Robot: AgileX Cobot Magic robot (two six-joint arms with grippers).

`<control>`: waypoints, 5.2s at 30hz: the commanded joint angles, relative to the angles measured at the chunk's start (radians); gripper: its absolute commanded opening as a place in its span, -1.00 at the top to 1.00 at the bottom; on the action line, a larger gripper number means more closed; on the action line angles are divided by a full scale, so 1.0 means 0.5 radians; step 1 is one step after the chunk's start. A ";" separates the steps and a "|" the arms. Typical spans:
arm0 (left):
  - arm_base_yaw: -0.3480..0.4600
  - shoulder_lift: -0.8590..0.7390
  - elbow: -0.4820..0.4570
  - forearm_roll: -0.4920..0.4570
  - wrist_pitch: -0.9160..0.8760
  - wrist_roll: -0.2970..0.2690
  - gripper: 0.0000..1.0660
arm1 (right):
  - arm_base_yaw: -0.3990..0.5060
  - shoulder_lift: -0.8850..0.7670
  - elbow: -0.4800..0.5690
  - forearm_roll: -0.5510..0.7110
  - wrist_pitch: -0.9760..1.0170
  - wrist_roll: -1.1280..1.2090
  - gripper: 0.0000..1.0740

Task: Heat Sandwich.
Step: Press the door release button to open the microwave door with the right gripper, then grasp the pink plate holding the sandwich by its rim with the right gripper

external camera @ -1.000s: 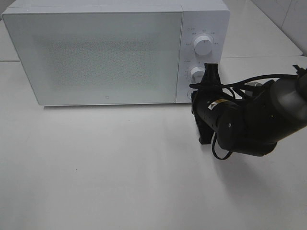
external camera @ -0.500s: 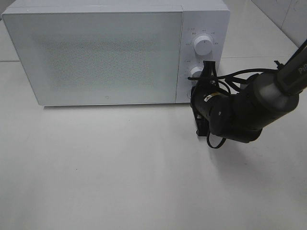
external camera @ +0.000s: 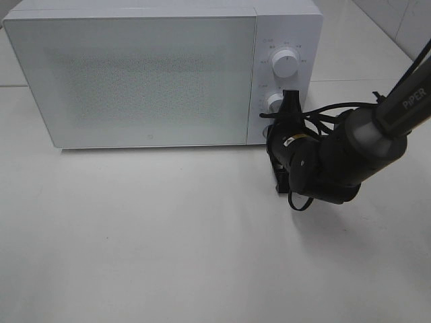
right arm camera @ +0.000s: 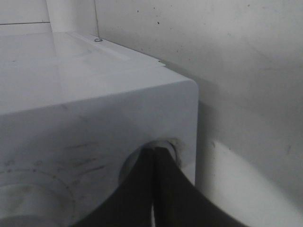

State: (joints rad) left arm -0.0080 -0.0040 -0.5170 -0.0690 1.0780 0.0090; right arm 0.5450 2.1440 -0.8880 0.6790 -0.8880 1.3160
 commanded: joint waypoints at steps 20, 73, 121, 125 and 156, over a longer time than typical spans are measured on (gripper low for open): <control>0.014 -0.014 0.004 0.000 -0.014 0.000 -0.84 | -0.144 0.036 -0.330 -0.116 -0.390 -0.174 1.00; 0.014 -0.014 0.004 0.000 -0.014 0.000 -0.84 | -0.154 -0.090 -0.144 -0.254 0.146 -0.122 1.00; 0.014 -0.014 0.004 0.000 -0.014 0.002 -0.84 | -0.136 -0.960 0.006 -0.770 2.536 -2.016 0.88; 0.014 -0.014 0.004 0.000 -0.014 0.002 -0.84 | -0.136 -0.960 -0.104 -0.984 2.802 -2.030 0.87; 0.014 -0.014 0.004 0.000 -0.014 0.002 -0.84 | -0.136 -0.960 -0.528 -1.096 3.756 -5.298 0.79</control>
State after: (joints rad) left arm -0.0080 -0.0040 -0.5170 -0.0690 1.0780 0.0090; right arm 0.4800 1.6740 -1.1480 0.1320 0.9780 -1.2430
